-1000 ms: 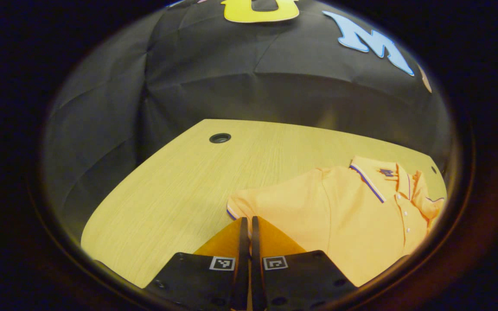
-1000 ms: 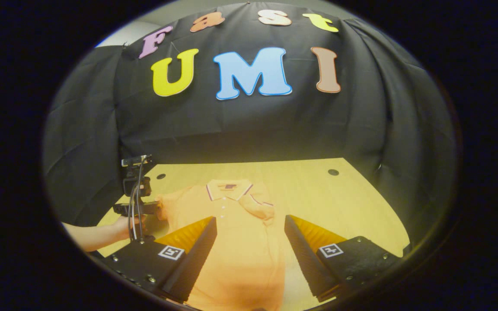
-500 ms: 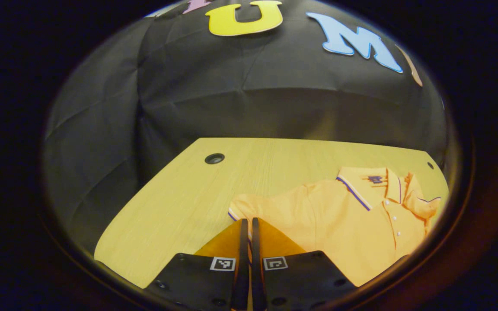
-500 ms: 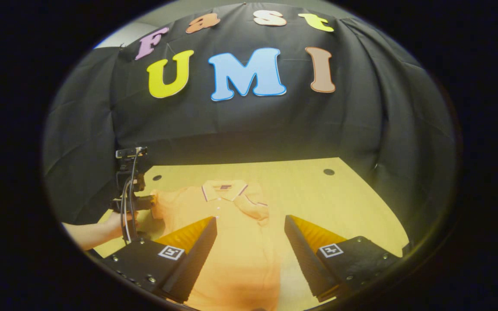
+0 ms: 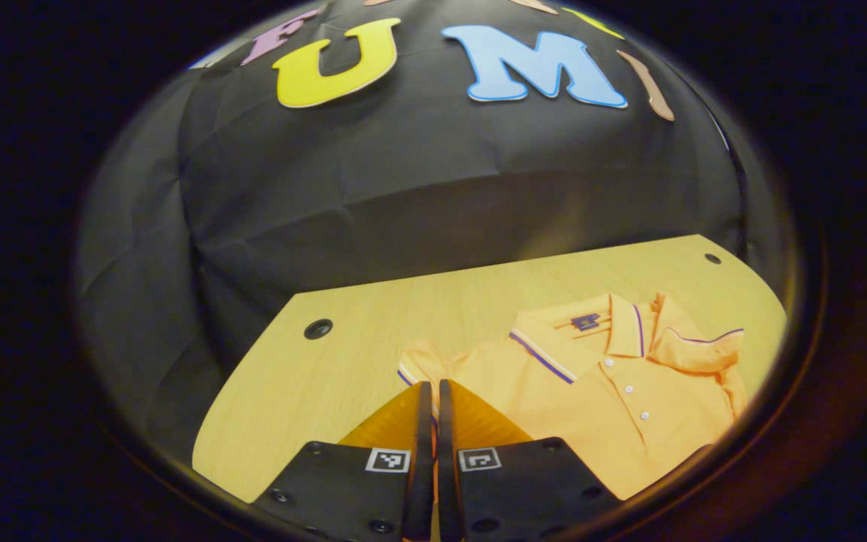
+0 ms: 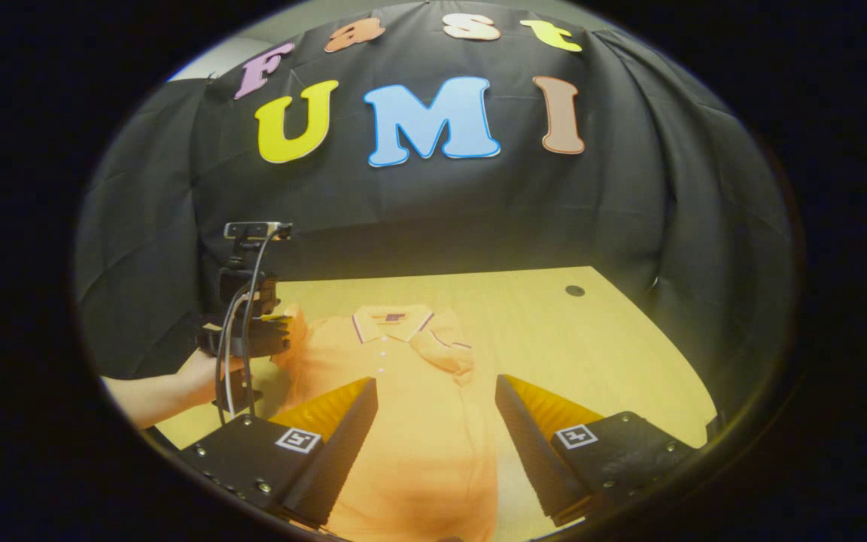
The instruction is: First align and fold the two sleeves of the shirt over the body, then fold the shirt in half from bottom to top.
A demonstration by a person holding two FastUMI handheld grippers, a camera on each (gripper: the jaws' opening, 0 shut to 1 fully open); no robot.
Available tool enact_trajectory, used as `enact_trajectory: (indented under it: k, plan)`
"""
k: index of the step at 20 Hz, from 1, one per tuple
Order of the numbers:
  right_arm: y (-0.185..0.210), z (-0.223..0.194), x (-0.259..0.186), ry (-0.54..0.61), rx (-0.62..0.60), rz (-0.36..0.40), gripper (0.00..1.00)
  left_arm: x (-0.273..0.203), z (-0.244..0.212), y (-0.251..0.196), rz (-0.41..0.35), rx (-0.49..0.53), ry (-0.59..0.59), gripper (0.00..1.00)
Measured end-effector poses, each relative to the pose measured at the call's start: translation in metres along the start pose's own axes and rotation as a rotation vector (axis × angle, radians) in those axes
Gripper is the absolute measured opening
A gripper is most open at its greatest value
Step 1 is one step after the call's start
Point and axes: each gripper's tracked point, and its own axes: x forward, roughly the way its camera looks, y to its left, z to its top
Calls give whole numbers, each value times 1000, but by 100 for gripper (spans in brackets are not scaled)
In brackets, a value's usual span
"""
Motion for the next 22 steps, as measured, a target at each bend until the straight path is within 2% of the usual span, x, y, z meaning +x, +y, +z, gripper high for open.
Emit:
enact_trajectory:
  k: [4, 7, 9, 11, 13, 14, 15, 17, 18, 19, 20, 22]
  plan:
    - [0, -4, -2, 4, -4, -6, 97, 8, -7, -31, -52, 85, 31, 9]
    - [-4, -6, -2, 1, 5, -25, 97, 12, -15, -43, -72, 109, 56, 10]
    - [-6, -8, -4, 0, 3, -43, 97, 12, -20, -53, -102, 105, 75, 16]
    - [-7, -10, -5, -3, -5, -56, 97, 12, -24, -62, -128, 113, 83, 18]
    - [-5, -13, -6, -1, 4, -52, 97, 7, -21, -68, -159, 127, 70, 15]
    - [-3, -15, -6, 4, 11, -44, 97, 4, -20, -70, -170, 134, 59, 25]
    - [-2, -16, -7, 4, 14, -37, 97, 0, -17, -72, -179, 134, 47, 45]
    - [-2, -17, -8, 0, 2, -26, 97, -9, -13, -74, -189, 129, 34, 61]
    - [-2, -16, -9, -5, -10, -21, 97, -14, -11, -75, -197, 121, 29, 55]
    - [-3, -17, -10, -5, -22, -13, 97, -19, -9, -75, -200, 107, 25, 80]
    - [-5, -17, -11, -6, -33, -5, 97, -23, -7, -75, -196, 95, 18, 81]
    - [-9, -16, -13, -11, -47, 9, 97, -34, -5, -76, -192, 81, 6, 93]
